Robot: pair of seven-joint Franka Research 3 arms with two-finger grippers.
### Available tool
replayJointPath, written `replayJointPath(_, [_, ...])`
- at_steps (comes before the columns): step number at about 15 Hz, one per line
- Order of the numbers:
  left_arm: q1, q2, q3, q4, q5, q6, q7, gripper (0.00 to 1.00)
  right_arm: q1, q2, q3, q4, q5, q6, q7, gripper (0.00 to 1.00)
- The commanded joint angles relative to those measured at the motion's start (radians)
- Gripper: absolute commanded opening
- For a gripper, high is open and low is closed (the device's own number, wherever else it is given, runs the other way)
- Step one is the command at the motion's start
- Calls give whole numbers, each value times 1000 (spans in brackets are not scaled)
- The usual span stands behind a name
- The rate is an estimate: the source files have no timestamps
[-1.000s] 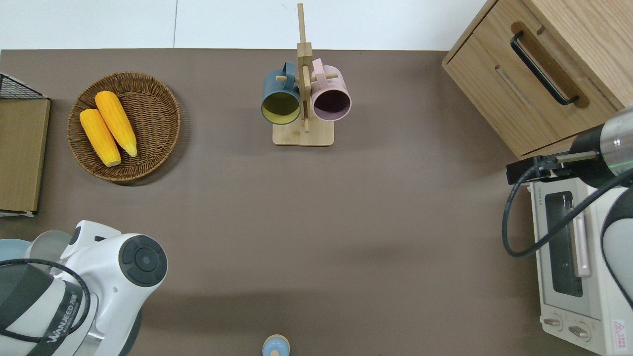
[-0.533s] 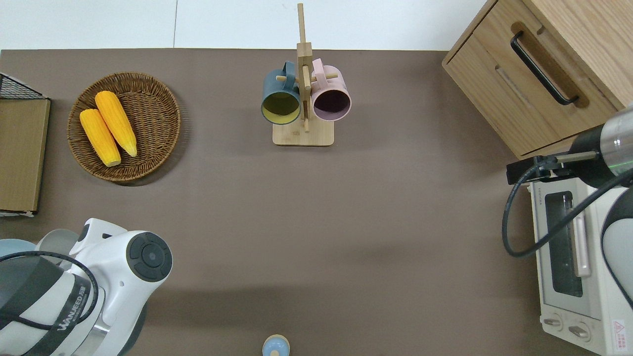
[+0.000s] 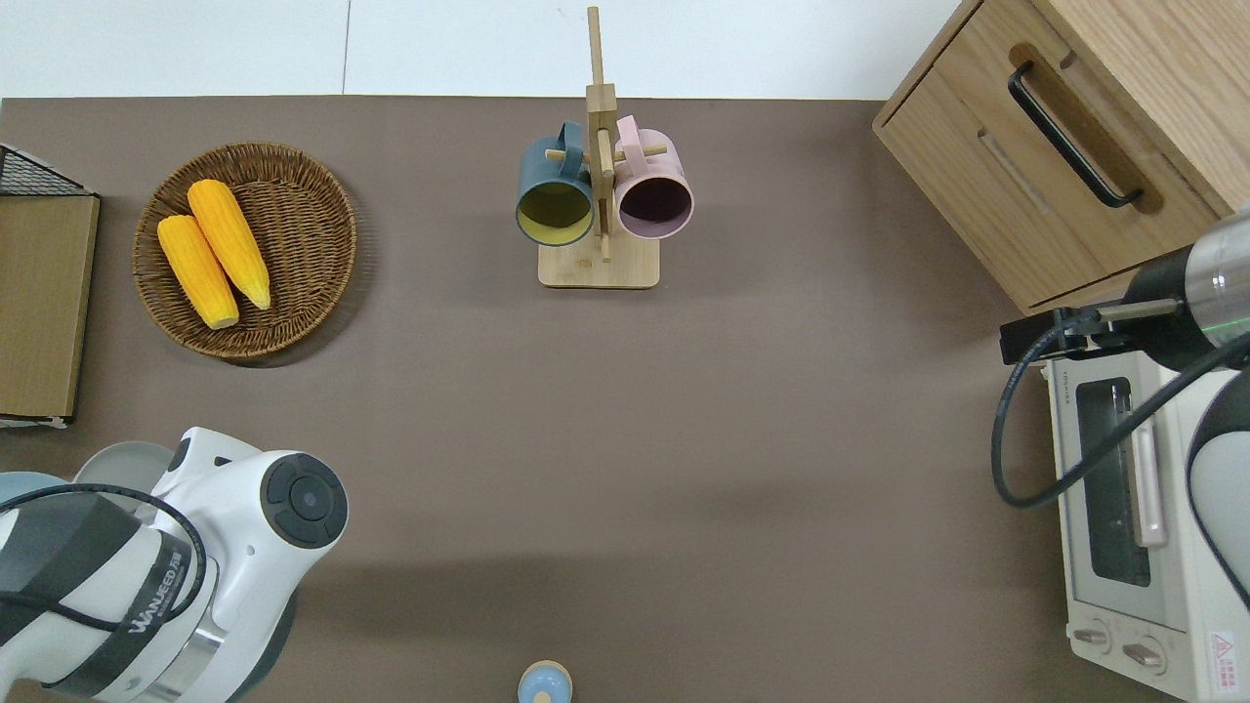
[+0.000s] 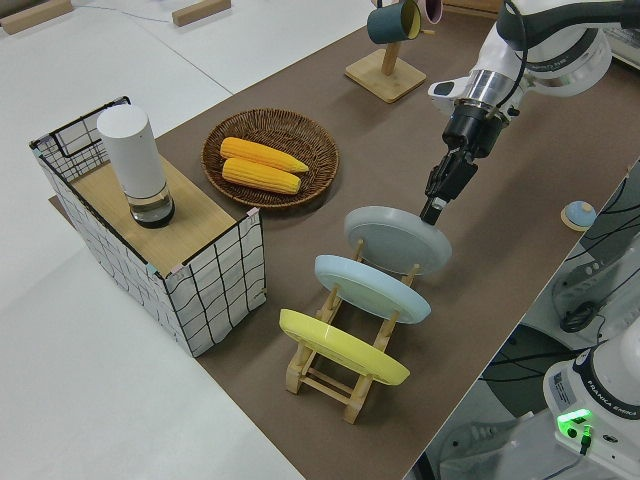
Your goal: Pick gray plate from table and place it on lower plate rack with left arm
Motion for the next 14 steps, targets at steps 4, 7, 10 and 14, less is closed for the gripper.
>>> replayJointPath(4, [-1,8,5,-12,22,10,-55,1000,-22,9,20,20,-3,-16,13,983])
replayJointPath(7, [-12,10,0,-9,20,-3,-55,1000,-22,9,20,20,-3,-16,13,983])
replayJointPath(10, [-10,11,-2,10,-7,-7,-43,1000,-22,9,20,20,-3,-16,13,983])
replayJointPath(14, [-4,27,0,155,-203,-21,-27,1000,-22,9,20,21,-3,-16,13,983])
